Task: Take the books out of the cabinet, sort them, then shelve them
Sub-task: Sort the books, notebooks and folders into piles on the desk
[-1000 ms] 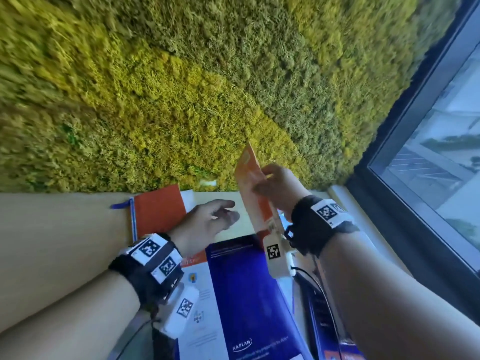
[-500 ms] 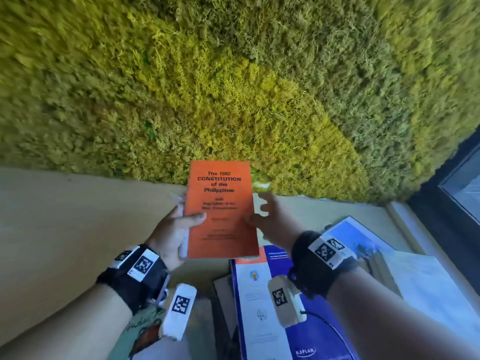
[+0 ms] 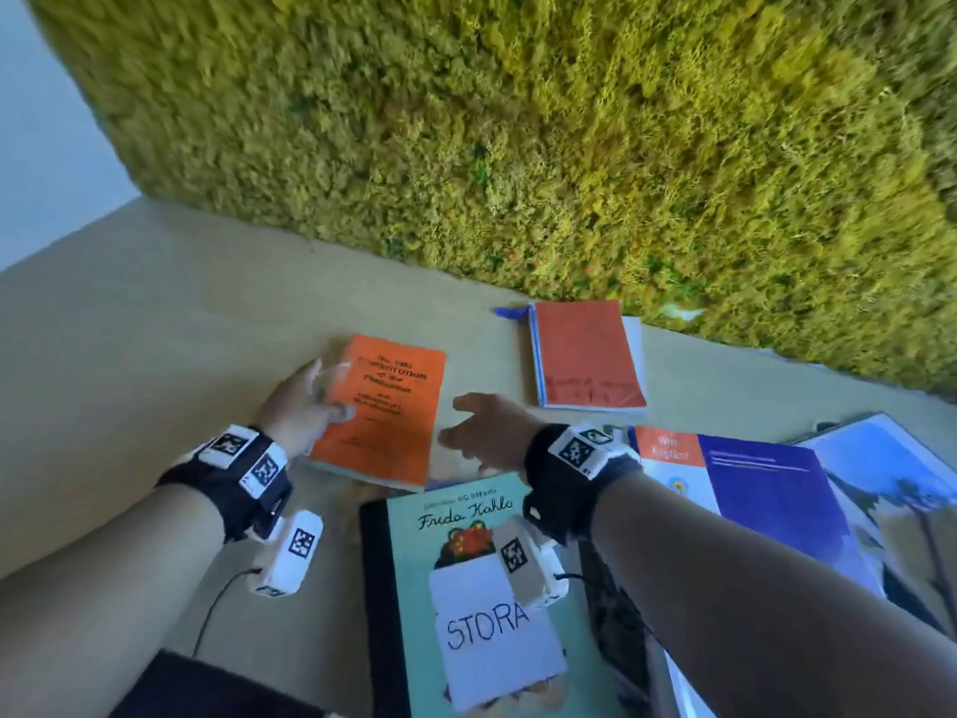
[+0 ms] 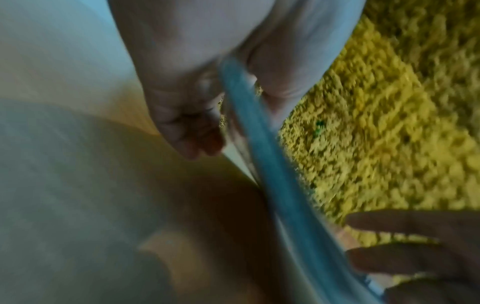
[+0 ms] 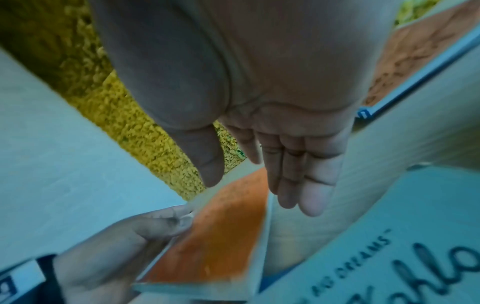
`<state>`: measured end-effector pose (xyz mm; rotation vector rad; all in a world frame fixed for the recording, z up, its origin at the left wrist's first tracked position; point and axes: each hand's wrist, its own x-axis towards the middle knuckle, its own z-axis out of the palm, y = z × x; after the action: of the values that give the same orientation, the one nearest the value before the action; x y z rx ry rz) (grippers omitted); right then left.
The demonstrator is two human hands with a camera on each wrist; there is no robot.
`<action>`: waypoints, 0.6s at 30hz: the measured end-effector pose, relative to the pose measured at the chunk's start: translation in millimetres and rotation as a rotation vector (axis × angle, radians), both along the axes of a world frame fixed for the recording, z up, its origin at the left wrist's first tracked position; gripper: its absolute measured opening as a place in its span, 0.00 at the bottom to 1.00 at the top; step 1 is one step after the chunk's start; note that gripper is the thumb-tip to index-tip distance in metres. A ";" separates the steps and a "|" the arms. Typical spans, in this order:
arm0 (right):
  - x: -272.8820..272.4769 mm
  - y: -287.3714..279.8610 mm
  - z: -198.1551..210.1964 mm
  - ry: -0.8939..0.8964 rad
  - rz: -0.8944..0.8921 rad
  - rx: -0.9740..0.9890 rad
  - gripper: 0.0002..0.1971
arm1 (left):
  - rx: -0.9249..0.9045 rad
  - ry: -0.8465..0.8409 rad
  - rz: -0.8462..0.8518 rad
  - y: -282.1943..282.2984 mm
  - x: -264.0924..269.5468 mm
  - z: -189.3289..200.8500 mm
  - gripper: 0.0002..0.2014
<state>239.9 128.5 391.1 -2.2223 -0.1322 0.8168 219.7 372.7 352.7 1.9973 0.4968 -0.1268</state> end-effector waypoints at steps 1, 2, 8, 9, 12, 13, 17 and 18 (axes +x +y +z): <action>-3.9 -2.9 -3.3 -0.033 0.048 -0.097 0.29 | 0.169 0.037 -0.031 7.1 -4.3 -7.0 0.28; -8.1 -7.5 -4.5 -0.063 0.090 -0.188 0.30 | 0.326 0.067 -0.042 9.1 -10.1 -11.2 0.31; -30.9 -48.6 -12.8 -0.126 0.274 -0.618 0.33 | 0.623 0.058 -0.209 -28.3 -73.8 -4.3 0.16; -35.1 -52.0 -14.1 -0.123 0.276 -0.621 0.31 | 0.626 0.150 -0.322 -38.1 -84.0 -2.1 0.16; -48.3 -56.6 -17.8 -0.149 0.272 -0.601 0.21 | 0.606 0.311 -0.534 -58.1 -111.7 -5.8 0.21; -52.7 -56.5 -18.5 -0.157 0.261 -0.594 0.20 | 0.566 0.292 -0.529 -63.3 -119.0 -5.0 0.19; -59.0 -61.4 -20.7 -0.164 0.109 -0.392 0.31 | 0.167 0.189 -0.309 -74.5 -140.2 -3.6 0.06; -57.5 -63.9 -17.1 -0.183 0.049 -0.289 0.28 | 0.007 0.177 -0.211 -72.6 -141.9 -1.0 0.05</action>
<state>182.5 64.6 373.9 -2.5755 -0.1653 0.6922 77.8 300.1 351.7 2.0521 0.3967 -0.4353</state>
